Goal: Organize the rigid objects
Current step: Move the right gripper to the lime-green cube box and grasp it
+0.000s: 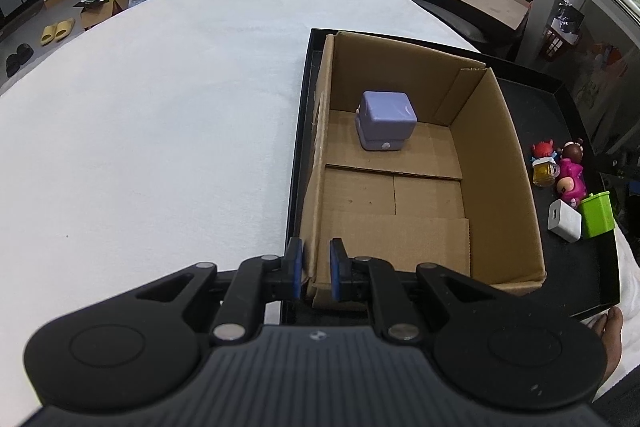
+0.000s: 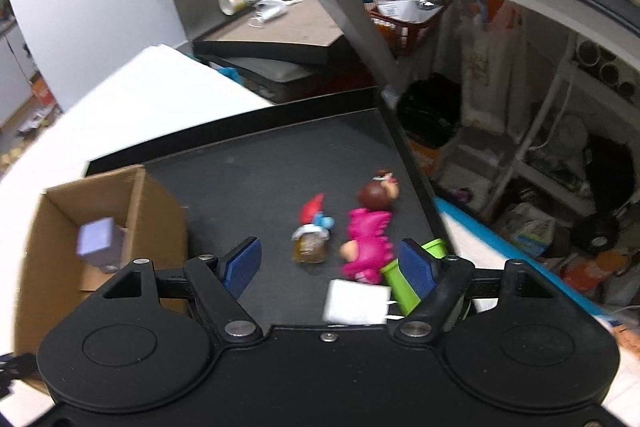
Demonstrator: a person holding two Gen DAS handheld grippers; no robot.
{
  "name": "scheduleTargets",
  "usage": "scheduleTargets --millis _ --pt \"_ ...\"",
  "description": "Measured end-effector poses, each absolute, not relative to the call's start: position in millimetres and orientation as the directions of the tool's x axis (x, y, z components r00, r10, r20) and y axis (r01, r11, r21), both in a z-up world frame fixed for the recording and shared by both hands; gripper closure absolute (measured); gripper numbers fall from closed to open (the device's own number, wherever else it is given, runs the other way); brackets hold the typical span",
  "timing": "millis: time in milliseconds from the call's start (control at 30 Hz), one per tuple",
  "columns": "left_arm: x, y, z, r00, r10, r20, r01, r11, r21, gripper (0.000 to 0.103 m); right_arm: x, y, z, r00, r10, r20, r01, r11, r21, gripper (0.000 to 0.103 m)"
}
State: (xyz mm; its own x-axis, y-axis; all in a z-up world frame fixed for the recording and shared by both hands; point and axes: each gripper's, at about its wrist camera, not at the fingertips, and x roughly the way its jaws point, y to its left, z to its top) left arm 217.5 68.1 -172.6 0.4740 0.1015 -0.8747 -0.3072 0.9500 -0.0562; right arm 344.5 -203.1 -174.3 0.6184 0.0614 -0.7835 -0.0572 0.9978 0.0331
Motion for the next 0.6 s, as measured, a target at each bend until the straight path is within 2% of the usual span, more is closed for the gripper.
scheduleTargets --millis 67,167,433,600 --pt "218.2 67.4 -172.2 0.471 0.105 -0.876 -0.301 0.952 -0.048 0.09 347.4 -204.5 -179.7 0.619 0.01 -0.785 -0.06 0.998 -0.035 0.028" --pt "219.6 66.3 -172.7 0.465 0.109 -0.878 -0.299 0.953 -0.04 0.09 354.8 -212.1 -189.4 0.596 -0.026 -0.803 -0.04 0.997 -0.063 0.03" --pt "220.9 66.2 -173.4 0.463 0.108 -0.88 -0.298 0.954 -0.04 0.09 366.4 -214.9 -218.2 0.525 -0.1 -0.845 -0.05 0.988 -0.148 0.041" --pt "220.4 67.3 -173.7 0.462 0.103 -0.881 -0.29 0.956 -0.041 0.09 372.5 -216.1 -229.7 0.504 -0.149 -0.851 -0.038 0.98 -0.195 0.041"
